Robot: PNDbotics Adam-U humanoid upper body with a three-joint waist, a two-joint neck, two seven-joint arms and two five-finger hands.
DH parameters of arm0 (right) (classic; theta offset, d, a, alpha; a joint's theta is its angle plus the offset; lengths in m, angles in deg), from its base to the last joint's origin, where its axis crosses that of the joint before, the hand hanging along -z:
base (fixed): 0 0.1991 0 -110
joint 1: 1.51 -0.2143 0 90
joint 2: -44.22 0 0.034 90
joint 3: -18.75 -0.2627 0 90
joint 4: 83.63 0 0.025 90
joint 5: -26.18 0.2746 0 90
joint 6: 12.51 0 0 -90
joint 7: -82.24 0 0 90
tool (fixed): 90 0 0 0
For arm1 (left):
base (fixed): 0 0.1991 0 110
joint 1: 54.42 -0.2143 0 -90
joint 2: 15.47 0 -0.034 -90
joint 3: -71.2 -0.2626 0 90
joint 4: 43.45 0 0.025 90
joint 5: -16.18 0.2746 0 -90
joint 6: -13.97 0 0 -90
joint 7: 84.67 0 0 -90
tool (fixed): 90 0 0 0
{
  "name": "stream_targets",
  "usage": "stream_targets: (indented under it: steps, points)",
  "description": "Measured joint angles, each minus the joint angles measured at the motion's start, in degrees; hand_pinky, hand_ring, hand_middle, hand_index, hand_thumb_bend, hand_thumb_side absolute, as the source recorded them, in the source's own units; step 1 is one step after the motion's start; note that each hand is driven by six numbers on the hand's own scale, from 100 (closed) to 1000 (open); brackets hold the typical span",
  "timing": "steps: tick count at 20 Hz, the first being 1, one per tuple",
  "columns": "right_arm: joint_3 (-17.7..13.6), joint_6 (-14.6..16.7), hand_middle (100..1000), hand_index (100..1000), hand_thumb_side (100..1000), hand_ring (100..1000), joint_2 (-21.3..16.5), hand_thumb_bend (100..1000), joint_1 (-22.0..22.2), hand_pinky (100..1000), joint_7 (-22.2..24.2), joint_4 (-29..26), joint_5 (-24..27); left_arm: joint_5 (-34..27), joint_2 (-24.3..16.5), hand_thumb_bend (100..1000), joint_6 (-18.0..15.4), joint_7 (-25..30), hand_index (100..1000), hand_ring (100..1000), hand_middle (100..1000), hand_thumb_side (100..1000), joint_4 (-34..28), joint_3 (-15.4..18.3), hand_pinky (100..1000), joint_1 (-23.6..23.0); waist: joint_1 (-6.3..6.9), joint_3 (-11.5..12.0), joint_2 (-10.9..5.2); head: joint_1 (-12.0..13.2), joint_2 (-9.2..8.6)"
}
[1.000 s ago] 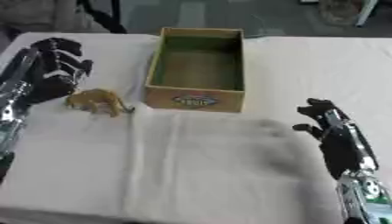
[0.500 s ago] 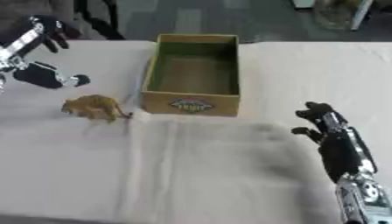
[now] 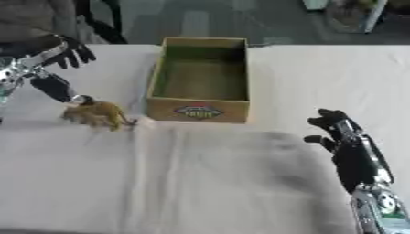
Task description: Pick up objects on the table and place them in the box.
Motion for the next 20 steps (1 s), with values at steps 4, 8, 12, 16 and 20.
stream_targets:
  steps: [4,8,12,16,20]
  points:
    - [0.00,-0.04,604,758,650,825,-0.01,100,0.16,591,0.00,0.11,0.00,0.92,1.34,722,-0.39,-0.14,739,606,616,100,3.92,-0.63,588,0.35,-0.01,-0.01,0.00,-0.16,-0.33]
    - [0.01,-0.12,603,758,651,825,-0.01,100,0.22,591,-0.05,0.23,0.00,1.32,2.81,713,-0.61,-1.14,730,594,604,100,7.28,-0.67,577,0.72,-0.05,0.00,0.00,-0.34,-0.63]
    - [0.02,-0.17,603,758,652,825,-0.01,100,0.22,591,-0.07,0.26,-0.01,1.80,3.95,698,-0.67,-2.64,715,578,587,100,9.84,-0.69,564,1.16,-0.06,0.01,0.00,-0.35,-1.19]
    - [0.06,-0.27,602,758,654,825,-0.01,100,0.23,591,0.00,0.27,-0.01,2.39,4.92,690,-0.85,-3.99,707,569,578,100,11.80,-1.02,556,1.65,-0.07,0.01,0.00,-0.35,-1.59]
    - [0.19,-0.32,602,758,655,825,-0.01,100,0.24,591,0.01,0.28,-0.01,2.99,5.91,677,-1.27,-4.54,694,553,562,100,13.80,-1.41,548,2.12,-0.08,-0.03,0.00,-0.37,-2.07]
